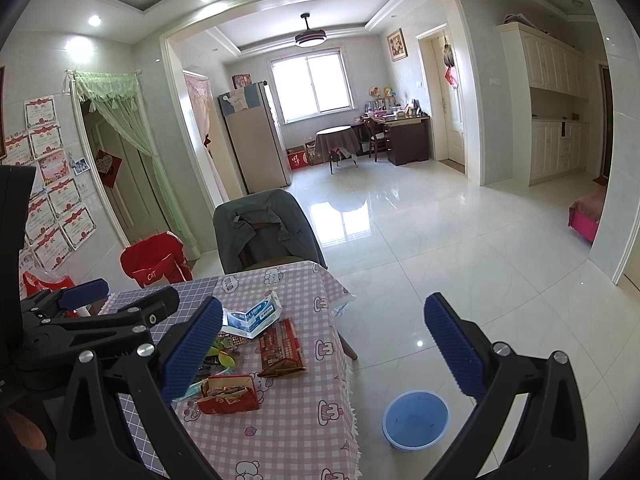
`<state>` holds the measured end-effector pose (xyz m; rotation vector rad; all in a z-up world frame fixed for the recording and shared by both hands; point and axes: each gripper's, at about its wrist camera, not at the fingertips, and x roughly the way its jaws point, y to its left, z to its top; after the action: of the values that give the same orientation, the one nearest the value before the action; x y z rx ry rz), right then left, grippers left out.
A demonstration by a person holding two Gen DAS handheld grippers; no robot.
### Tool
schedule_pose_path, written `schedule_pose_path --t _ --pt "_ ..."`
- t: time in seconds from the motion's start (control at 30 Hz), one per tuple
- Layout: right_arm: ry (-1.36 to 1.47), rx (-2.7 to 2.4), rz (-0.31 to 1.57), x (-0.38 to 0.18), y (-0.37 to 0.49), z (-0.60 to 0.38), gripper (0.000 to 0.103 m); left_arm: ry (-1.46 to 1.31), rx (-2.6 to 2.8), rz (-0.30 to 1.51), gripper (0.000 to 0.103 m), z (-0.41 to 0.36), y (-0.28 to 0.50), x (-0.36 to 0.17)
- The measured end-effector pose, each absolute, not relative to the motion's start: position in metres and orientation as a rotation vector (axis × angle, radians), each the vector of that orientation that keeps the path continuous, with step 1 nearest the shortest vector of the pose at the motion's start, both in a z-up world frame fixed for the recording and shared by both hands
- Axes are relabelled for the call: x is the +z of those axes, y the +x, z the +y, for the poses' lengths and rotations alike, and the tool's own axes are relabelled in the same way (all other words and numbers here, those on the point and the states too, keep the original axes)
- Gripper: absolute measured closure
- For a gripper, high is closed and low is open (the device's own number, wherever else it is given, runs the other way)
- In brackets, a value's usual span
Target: Collect trash
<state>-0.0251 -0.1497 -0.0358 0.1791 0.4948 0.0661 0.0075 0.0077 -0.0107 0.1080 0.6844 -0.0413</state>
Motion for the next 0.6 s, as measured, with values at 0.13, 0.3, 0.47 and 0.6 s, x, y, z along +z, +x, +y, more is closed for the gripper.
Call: schedule_pose_path --t 0.13,0.3,0.47,0.6 --pt "0.181 0.068 0.496 -0.0347 -0.0261 -0.1520 0.004 0.109 -0.040 0.686 0.005 0.0059 0.0065 -0.0102" --pt "0.182 0.069 0.497 -0.0344 -0.0279 -0.1520 0.004 0.111 -0.039 0.687 0.005 0.0055 0.0063 -0.0103" --pt "0.189 0.070 0.503 -0.0340 -0.0304 -0.1539 0.004 0.111 -0.040 0.686 0.005 0.0054 0.0062 -0.0099" --pt "0.190 0.070 0.502 -0.0343 -0.0304 -0.1537 0.004 0.113 -0.040 0.687 0.005 0.0059 0.0063 -0.0106"
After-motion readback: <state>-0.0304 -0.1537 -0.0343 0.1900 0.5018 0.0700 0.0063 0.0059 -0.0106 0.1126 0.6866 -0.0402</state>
